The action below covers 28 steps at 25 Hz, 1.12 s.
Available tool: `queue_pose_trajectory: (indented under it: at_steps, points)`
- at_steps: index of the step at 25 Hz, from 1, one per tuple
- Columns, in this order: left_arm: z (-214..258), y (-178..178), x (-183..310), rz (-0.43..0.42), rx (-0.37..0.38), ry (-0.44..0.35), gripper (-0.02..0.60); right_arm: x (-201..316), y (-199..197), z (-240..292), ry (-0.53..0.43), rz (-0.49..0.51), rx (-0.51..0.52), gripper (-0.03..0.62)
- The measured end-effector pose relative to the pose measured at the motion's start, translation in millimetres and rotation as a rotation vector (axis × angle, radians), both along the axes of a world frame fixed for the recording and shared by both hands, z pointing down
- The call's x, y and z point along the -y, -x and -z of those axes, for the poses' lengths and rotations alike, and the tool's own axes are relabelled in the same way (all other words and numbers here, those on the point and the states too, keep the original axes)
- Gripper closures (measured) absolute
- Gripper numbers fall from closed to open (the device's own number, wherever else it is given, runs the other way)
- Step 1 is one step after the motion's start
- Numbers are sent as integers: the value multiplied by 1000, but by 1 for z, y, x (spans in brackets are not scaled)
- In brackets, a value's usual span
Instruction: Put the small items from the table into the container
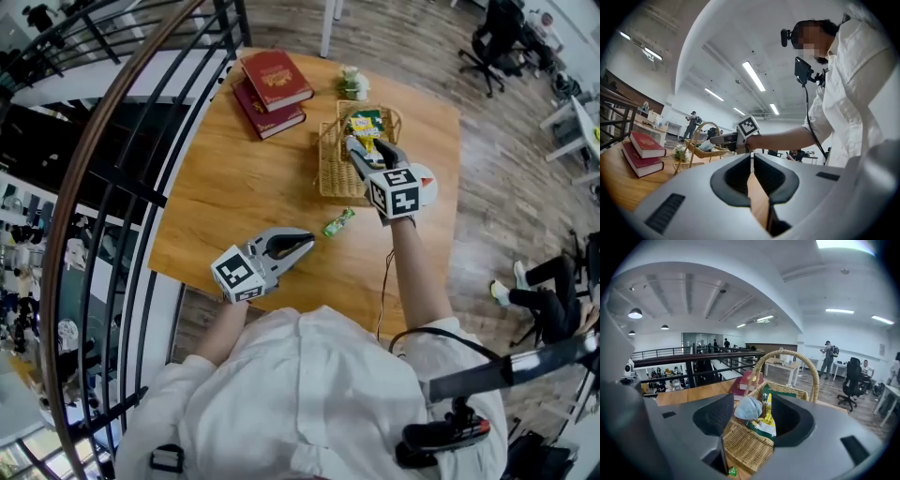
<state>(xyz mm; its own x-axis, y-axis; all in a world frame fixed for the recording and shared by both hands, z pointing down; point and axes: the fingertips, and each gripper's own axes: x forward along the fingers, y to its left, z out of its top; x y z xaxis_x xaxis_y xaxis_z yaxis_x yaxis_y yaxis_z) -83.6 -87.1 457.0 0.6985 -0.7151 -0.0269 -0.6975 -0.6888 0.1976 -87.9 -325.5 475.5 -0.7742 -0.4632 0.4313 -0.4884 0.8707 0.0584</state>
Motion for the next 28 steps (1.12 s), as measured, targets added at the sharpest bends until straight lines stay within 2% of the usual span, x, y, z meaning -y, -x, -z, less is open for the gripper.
queue_pose_trajectory:
  at_steps: [15, 28]
  points:
    - [2, -8, 6, -36, -3, -6, 574, -51, -44, 32, -34, -22, 109, 362]
    - [1, -36, 12, -93, -1, -10, 574, -107, -94, 31, -47, -21, 153, 362]
